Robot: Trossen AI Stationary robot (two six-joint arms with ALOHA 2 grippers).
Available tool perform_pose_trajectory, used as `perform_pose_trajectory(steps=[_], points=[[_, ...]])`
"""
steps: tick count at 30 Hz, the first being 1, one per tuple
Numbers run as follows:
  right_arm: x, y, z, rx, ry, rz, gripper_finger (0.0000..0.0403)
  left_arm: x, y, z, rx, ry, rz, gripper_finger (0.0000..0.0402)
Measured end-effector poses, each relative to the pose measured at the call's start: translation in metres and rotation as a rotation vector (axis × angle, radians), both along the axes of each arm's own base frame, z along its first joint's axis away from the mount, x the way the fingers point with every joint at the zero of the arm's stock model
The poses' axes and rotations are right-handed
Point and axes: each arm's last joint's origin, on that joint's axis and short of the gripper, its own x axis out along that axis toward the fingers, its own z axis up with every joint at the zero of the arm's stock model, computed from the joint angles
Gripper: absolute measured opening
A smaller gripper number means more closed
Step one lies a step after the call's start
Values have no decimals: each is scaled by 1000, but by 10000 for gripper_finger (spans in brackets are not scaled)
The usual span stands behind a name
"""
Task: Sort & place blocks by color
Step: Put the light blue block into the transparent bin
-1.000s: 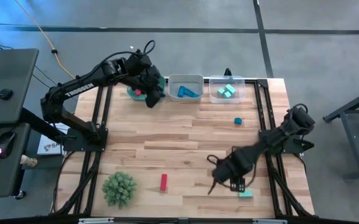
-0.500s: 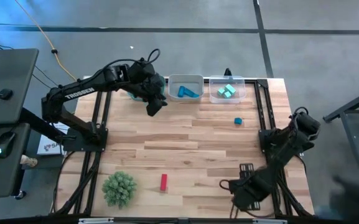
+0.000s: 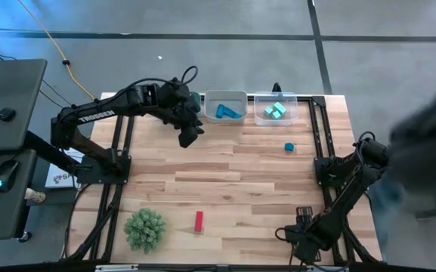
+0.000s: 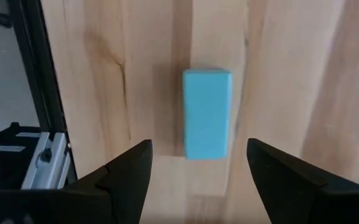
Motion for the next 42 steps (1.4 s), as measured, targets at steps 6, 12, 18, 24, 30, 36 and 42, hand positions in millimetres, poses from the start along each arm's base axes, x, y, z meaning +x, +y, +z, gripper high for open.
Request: perform_pose_trajectory(steps=[6,12,18,24,30,36,42], points=[[-6,-7,-17,-28,4,-64,252,0,-1,0,7,5,19,102],[-7,-7,-34,45,-41,-72,252,0,-1,0,1,5,26,102],[-11,-13,-42,35,-28,-122,244,0,-1,0,-7,4,34,102],[-11,-14,-43,23,-29,-117,161,0,-1,0,-7,4,34,102],[-6,-17,-43,38,-10,-152,94,0,-1,0,-13,4,41,102],[5,-20,-39,50,8,-181,94,1,-1,0,-13,4,40,102],[26,-22,-28,74,-55,-233,94,1,-1,0,-13,4,40,102]])
